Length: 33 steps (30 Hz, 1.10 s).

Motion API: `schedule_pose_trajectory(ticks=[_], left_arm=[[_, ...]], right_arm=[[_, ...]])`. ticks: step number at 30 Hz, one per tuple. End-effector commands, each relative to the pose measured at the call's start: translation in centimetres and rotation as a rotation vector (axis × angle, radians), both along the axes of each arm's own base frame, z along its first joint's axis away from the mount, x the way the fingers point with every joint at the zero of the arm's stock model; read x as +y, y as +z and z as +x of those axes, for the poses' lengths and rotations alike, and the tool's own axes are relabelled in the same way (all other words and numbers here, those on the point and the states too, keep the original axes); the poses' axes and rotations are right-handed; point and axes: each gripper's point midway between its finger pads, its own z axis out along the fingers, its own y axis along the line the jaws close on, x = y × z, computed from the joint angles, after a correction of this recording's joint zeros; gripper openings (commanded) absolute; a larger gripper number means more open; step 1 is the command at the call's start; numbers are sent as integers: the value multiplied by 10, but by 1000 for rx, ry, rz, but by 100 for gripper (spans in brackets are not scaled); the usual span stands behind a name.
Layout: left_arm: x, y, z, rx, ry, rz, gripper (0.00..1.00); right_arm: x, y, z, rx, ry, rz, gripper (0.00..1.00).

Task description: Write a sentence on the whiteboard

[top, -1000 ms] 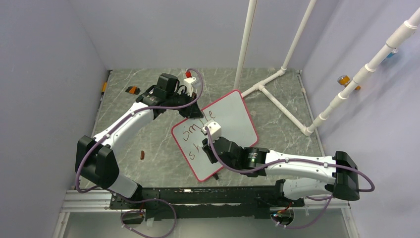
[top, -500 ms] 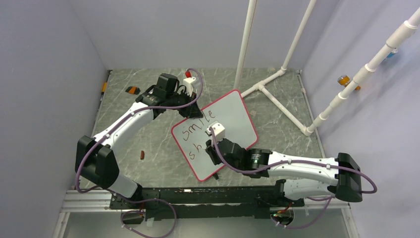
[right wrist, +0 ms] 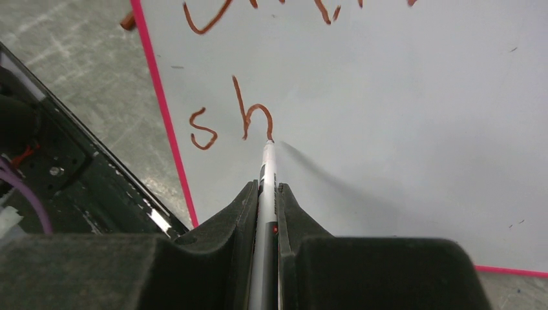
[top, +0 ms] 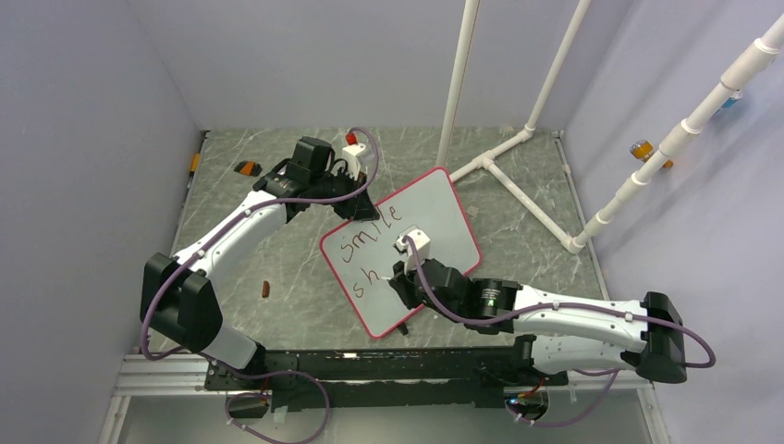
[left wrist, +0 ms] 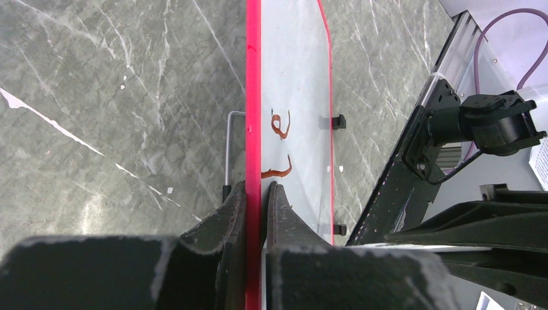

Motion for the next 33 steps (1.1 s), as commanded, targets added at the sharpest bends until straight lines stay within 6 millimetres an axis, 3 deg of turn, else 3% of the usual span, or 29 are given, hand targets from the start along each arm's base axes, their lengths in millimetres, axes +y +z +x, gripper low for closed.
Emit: schedule_pose_trajectory(ticks=[1, 14, 22, 33], left_arm=[[12, 18, 27, -172, 67, 38, 0], [11, 19, 27, -176, 63, 31, 0], [10, 20, 26, -175, 57, 27, 0], [9, 21, 26, -176, 56, 23, 0]], right_arm=[[4, 34, 5, -50, -9, 120, 0], [4, 38, 35, -61, -80, 127, 0], [11, 42, 34, -60, -47, 150, 0], [9, 25, 35, -40, -58, 114, 0]])
